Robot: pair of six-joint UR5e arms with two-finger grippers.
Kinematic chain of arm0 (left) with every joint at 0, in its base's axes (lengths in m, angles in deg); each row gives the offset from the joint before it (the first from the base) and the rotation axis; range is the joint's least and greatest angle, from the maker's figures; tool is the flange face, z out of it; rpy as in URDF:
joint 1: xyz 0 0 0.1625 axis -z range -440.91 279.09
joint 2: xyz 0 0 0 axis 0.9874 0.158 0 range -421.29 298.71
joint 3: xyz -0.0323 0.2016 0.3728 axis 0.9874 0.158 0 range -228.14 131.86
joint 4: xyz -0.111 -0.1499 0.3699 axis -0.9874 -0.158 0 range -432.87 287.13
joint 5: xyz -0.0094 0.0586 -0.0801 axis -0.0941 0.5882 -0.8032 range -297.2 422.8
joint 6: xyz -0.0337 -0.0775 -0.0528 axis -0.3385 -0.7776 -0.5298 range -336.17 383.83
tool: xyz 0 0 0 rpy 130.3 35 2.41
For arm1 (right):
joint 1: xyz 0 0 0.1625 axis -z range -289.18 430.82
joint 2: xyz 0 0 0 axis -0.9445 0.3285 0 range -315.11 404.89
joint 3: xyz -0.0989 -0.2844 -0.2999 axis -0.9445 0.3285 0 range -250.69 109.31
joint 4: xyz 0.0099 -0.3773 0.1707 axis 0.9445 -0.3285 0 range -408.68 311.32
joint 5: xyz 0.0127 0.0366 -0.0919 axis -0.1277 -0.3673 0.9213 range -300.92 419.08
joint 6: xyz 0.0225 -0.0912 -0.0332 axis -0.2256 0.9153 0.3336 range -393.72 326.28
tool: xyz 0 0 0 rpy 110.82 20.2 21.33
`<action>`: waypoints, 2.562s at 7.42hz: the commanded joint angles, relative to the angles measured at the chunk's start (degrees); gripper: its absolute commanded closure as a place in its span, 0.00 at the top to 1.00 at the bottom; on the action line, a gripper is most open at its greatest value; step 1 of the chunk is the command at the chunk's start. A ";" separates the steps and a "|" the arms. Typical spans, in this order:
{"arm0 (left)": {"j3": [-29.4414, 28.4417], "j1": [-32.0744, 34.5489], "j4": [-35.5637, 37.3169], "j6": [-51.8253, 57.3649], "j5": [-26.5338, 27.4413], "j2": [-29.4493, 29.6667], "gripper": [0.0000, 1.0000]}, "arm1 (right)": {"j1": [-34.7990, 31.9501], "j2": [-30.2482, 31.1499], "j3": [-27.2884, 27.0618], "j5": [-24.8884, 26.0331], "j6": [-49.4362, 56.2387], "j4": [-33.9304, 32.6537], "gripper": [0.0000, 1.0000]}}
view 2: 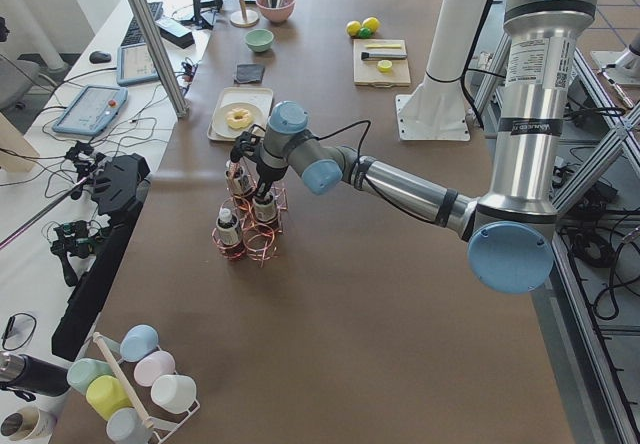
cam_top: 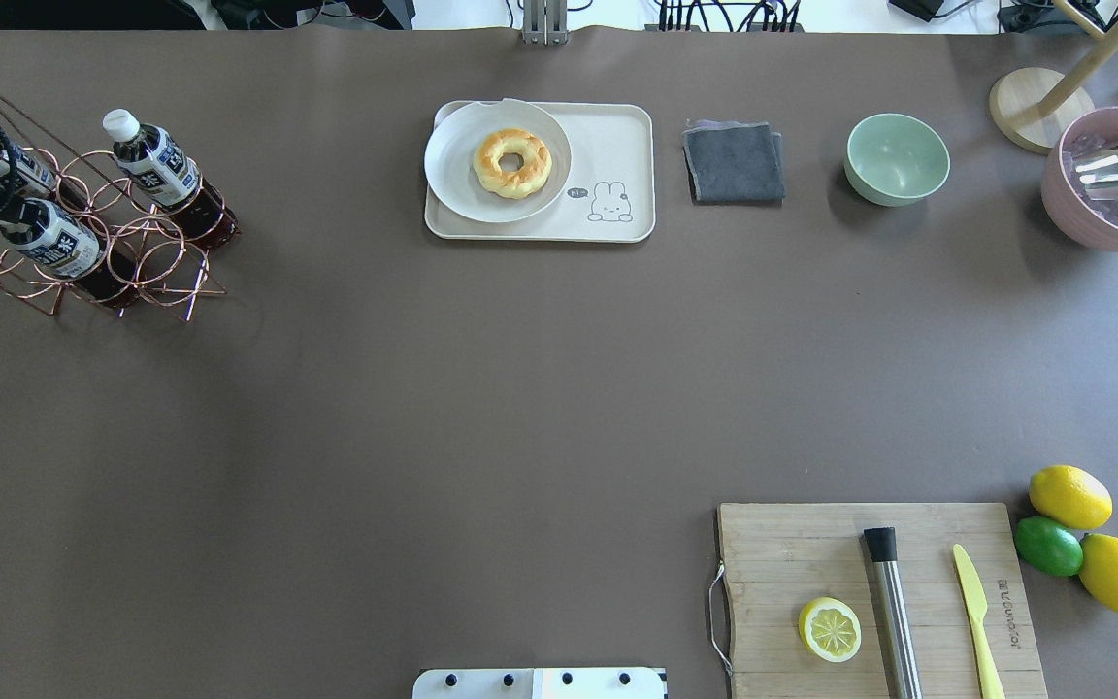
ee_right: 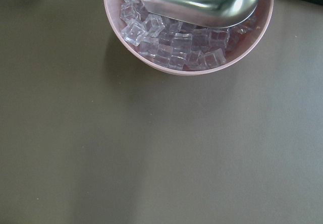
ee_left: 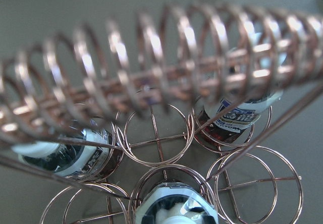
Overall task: Place tea on tray
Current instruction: 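Grasp a dark white-capped bottle in the copper rack with the left gripper and lift it, then carry the bottle with the left gripper toward the middle of the table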
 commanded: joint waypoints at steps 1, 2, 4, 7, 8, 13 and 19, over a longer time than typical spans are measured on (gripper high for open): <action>2.75 5.07 1.82 1.02 -3.73 0.34 0.00 | 0.12 -0.01 -0.15 -0.05 -0.01 0.00 1.00; 3.37 8.07 2.10 2.25 -6.29 0.69 0.00 | 0.12 -0.01 -0.06 -0.06 -0.01 0.00 1.00; 5.56 12.64 3.49 3.49 -11.47 0.95 0.00 | 0.21 -0.01 -0.06 0.03 0.07 0.00 1.00; 11.54 14.08 13.77 3.58 -12.29 5.16 0.00 | 0.12 -0.01 -0.15 -0.14 0.07 0.09 1.00; 14.16 13.64 17.01 3.58 -12.29 5.61 0.00 | 0.12 0.08 -0.49 -0.58 0.42 0.00 1.00; 29.91 -8.44 45.60 -14.80 4.11 22.72 0.00 | 0.12 0.87 -0.76 -3.22 0.25 0.00 1.00; 10.90 -39.16 53.25 -39.64 33.20 47.85 0.00 | 0.12 0.43 0.81 -2.96 0.16 -0.09 1.00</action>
